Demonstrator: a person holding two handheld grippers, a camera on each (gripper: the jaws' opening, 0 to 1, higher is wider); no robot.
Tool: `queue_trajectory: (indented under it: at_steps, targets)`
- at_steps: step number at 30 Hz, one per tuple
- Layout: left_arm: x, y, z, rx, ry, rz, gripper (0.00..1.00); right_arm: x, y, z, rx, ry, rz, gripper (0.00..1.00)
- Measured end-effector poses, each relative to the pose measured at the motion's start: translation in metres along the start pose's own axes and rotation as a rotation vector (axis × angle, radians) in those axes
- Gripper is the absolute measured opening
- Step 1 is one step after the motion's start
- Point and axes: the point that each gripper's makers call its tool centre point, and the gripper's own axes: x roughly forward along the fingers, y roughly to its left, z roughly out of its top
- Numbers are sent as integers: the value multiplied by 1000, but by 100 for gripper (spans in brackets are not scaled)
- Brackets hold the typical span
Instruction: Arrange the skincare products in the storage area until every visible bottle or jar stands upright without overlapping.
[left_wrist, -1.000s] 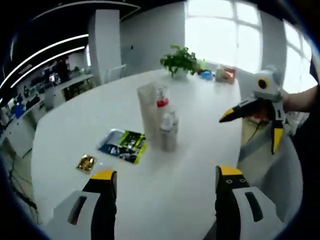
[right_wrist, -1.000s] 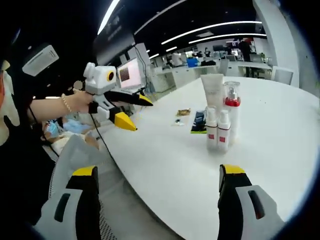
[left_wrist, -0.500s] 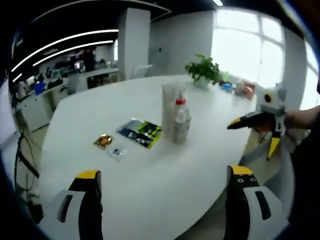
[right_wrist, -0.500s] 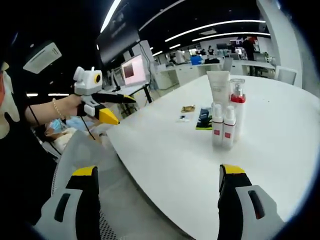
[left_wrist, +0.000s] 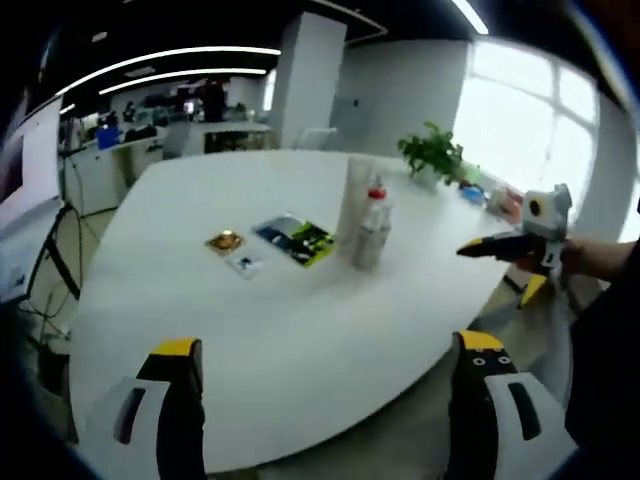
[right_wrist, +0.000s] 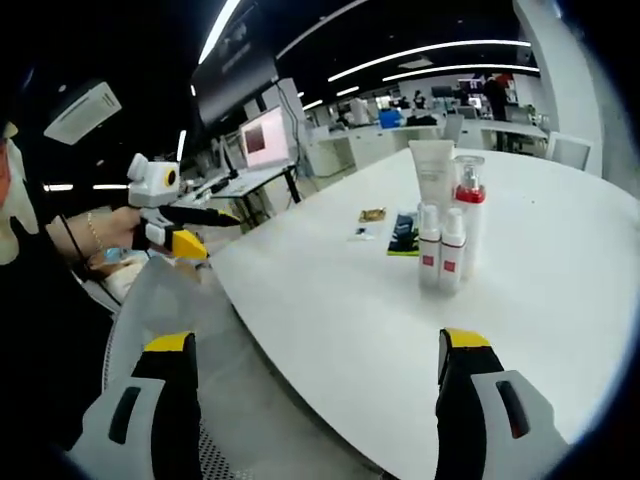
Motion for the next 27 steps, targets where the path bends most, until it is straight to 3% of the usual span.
queue_trajectory:
  at_steps: [11, 27]
  targets:
    - [-10, 0, -7, -47, -32, 8, 95, -7, -2, -1, 3, -3, -18, 100]
    - [-2, 4, -6, -53, 6, 15, 95, -9, 1, -5, -14, 12, -34, 100]
